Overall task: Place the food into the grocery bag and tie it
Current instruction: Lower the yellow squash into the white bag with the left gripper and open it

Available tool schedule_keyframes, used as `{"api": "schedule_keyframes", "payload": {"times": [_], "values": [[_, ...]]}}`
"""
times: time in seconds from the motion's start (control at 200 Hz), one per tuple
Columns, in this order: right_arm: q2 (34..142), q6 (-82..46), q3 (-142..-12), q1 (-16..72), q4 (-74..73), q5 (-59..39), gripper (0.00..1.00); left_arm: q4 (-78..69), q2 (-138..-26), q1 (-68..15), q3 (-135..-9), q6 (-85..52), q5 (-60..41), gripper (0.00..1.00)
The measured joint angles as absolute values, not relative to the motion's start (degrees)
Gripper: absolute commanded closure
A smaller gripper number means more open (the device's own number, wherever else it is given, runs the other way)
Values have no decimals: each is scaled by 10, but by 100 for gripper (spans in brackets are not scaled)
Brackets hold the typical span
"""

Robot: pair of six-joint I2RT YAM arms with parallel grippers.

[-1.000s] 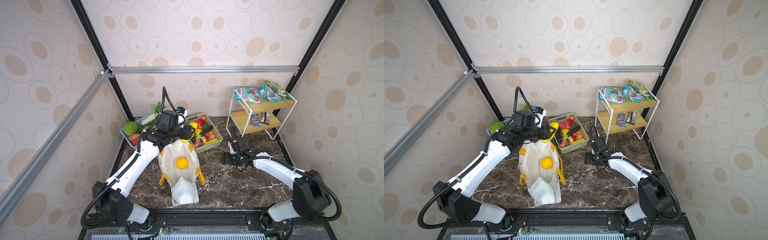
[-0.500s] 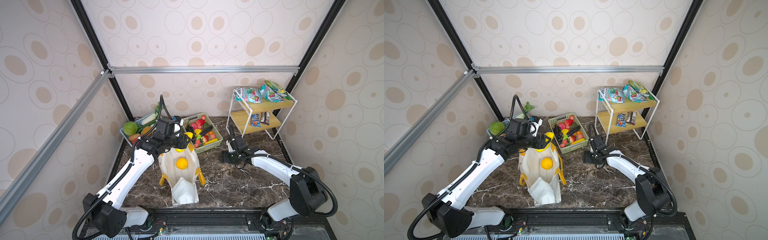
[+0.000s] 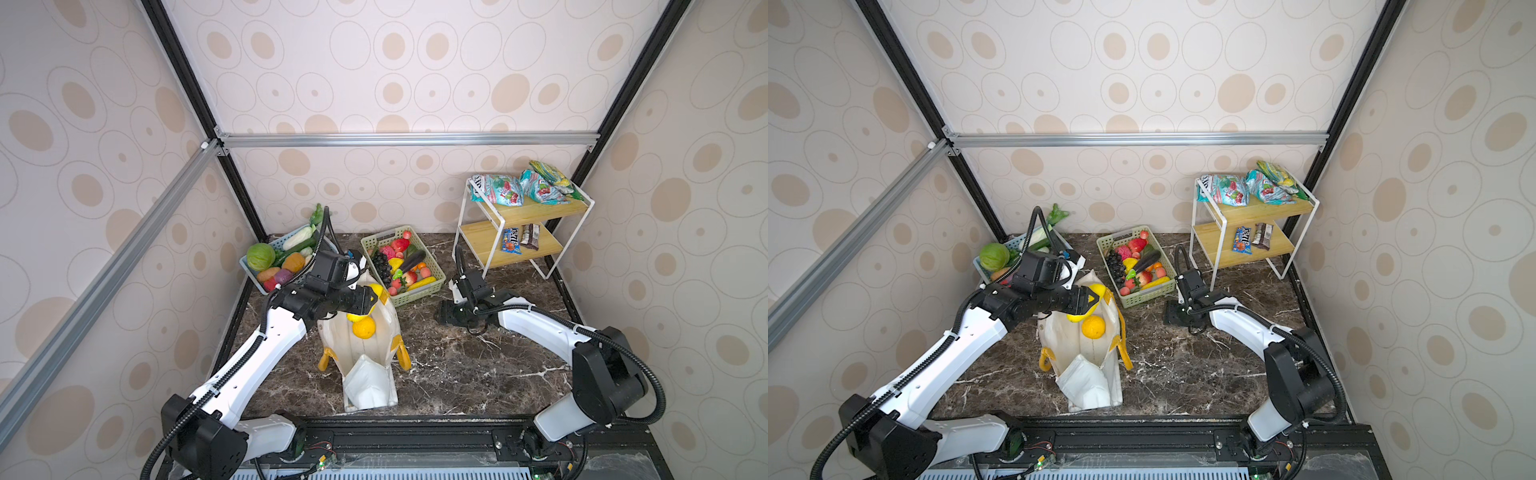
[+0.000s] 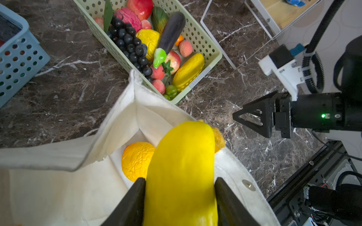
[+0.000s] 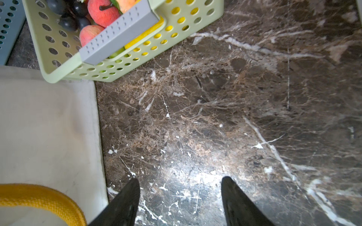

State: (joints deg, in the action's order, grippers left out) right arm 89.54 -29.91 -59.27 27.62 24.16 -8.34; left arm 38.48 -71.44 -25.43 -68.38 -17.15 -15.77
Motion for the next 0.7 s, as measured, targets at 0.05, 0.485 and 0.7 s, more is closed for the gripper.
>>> {"api": "schedule_keyframes", "payload": {"times": [0.05,0.485,0.7], "values": [[901,-299,-595,276,241,-86,31,388,-714,-254,-679,-171,-155,45],[917,-298,-610,276,239,-95,31,382,-734,-254,-621,-178,-138,46],[917,-295,-610,276,239,-95,31,362,-766,-255,-597,-183,-138,47]]}}
